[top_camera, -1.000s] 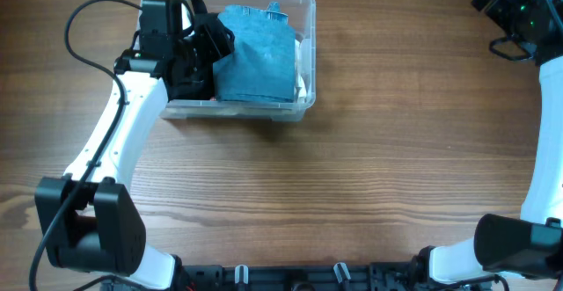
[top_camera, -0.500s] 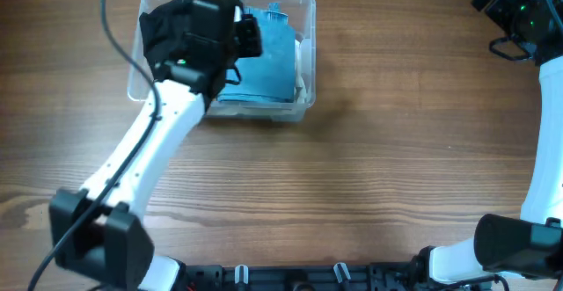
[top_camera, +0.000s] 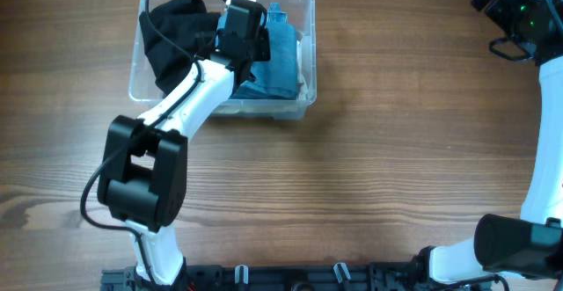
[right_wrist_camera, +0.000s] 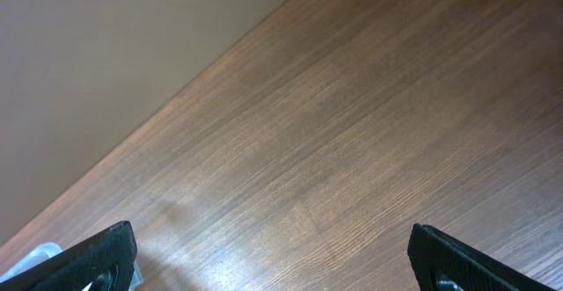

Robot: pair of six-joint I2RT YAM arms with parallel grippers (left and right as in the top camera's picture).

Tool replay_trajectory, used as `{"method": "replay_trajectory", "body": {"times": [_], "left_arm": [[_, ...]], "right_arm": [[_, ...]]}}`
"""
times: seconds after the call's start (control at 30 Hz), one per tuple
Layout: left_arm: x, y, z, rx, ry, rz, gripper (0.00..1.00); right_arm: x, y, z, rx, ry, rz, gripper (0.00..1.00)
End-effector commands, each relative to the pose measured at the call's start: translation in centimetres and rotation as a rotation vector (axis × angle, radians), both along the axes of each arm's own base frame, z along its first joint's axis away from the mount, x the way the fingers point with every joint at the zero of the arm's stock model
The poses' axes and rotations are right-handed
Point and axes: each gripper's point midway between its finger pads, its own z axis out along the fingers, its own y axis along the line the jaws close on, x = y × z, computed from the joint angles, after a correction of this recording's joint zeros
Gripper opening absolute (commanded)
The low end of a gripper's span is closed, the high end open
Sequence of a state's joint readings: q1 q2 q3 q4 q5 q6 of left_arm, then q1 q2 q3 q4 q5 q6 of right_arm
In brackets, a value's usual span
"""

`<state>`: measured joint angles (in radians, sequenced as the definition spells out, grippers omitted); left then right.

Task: Pack container
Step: 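Release the blue towel and press it flat with the left gripper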

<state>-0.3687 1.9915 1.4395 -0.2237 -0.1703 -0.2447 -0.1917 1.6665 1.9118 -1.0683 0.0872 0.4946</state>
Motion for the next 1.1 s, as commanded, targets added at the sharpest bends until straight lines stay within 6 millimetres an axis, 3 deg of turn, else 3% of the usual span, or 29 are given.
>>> {"method": "replay_trajectory", "body": {"times": [0.0, 0.1, 0.2, 0.4, 0.6, 0.7, 0.8, 0.83, 0.97, 1.03, 1.07], "left_arm": [[-2.4, 1.0, 5.8, 0.007, -0.037, -0.015, 0.20], [-6.2, 2.4, 10.9, 0.000, -0.037, -0.015, 0.20], [-8.7, 2.4, 10.4, -0.023, 0.052, -0.031, 0.20], [-8.7, 2.2, 3.6, 0.012, 0.234, -0.013, 0.21], [-9.4, 1.5, -7.0, 0.058, 0.473, -0.031, 0.25], [-9.7, 1.7, -9.2, 0.075, 0.518, -0.028, 0.25], [-9.1, 1.4, -8.1, 0.061, 0.481, -0.030, 0.26], [-8.8, 1.3, -6.9, 0.052, 0.457, -0.032, 0.26], [-9.0, 1.4, 0.7, 0.011, 0.340, -0.038, 0.36], [-9.8, 2.0, 5.5, -0.020, 0.255, -0.039, 0.61], [-10.4, 2.3, 7.9, -0.036, 0.210, -0.039, 0.82]], "right_arm": [[0.0, -0.3, -0.2, -0.001, 0.002, -0.016, 1.00], [0.0, -0.3, -0.2, 0.000, 0.002, -0.016, 1.00], [0.0, -0.3, -0.2, -0.001, 0.002, -0.016, 1.00], [0.0, -0.3, -0.2, -0.001, 0.002, -0.016, 1.00], [0.0, -0.3, -0.2, -0.001, 0.002, -0.016, 1.00], [0.0, -0.3, -0.2, -0.001, 0.002, -0.016, 1.00], [0.0, -0.3, -0.2, -0.001, 0.002, -0.016, 1.00], [0.0, -0.3, -0.2, -0.001, 0.002, -0.016, 1.00], [0.0, -0.3, -0.2, -0.001, 0.002, -0.016, 1.00], [0.0, -0.3, -0.2, -0.001, 0.002, -0.016, 1.00], [0.0, -0.3, -0.2, -0.001, 0.002, -0.016, 1.00]]}}
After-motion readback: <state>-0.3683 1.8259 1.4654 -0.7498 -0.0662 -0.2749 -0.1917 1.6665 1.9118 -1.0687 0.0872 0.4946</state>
